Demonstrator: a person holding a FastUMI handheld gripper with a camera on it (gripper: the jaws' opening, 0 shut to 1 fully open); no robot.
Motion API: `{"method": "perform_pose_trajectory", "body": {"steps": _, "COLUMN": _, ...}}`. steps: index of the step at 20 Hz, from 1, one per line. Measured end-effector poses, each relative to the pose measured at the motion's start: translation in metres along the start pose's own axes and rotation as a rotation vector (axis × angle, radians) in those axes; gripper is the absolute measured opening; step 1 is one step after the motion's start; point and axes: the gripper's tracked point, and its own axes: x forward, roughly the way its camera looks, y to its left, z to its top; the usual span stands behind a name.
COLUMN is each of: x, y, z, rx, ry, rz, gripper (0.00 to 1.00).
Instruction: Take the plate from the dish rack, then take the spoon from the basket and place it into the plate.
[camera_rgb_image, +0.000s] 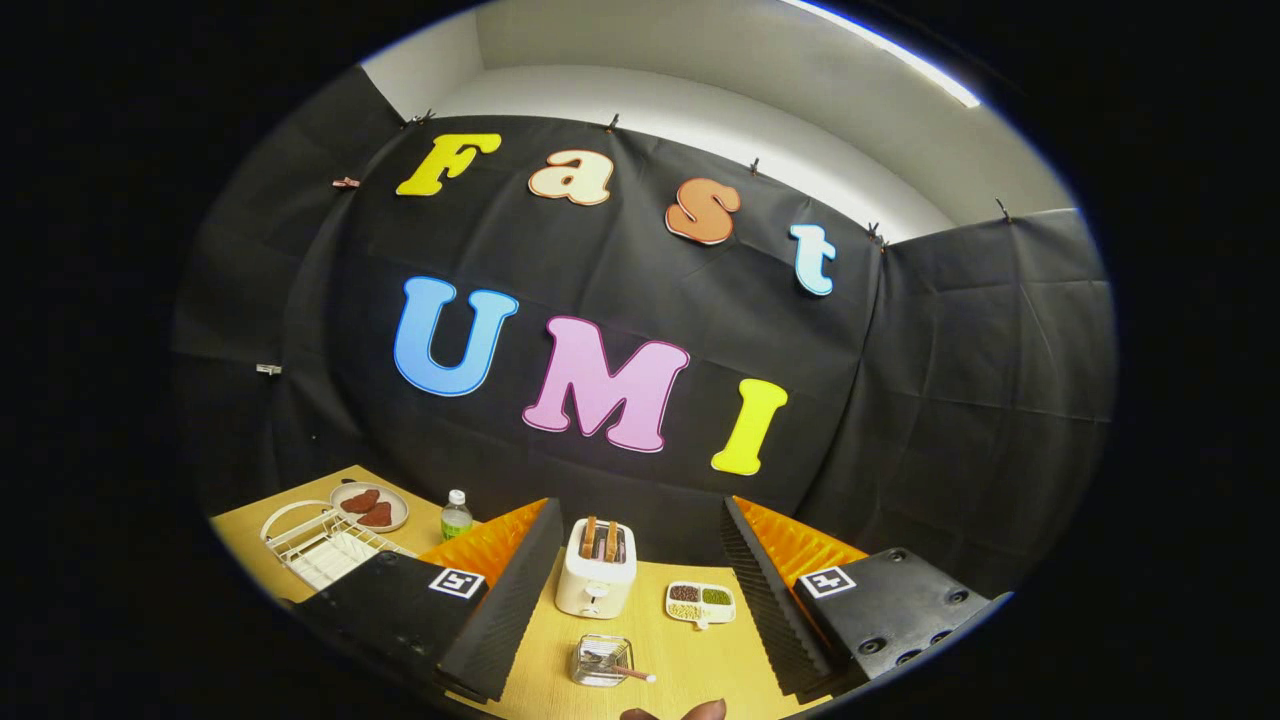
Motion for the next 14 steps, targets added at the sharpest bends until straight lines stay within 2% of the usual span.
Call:
{"method": "perform_pose_trajectory", "body": {"steps": 10, "x": 0.029, "y": 0.047, "z": -0.042, "rx": 0.031, "ry": 0.155, "rz": 0.095, "gripper": 0.98}}
{"method": "perform_pose_trajectory", "body": {"steps": 14, "x": 0.048, "y": 0.081, "z": -0.085, "rx": 0.098, "ry": 0.297, "rz": 0.144, "gripper": 0.98}}
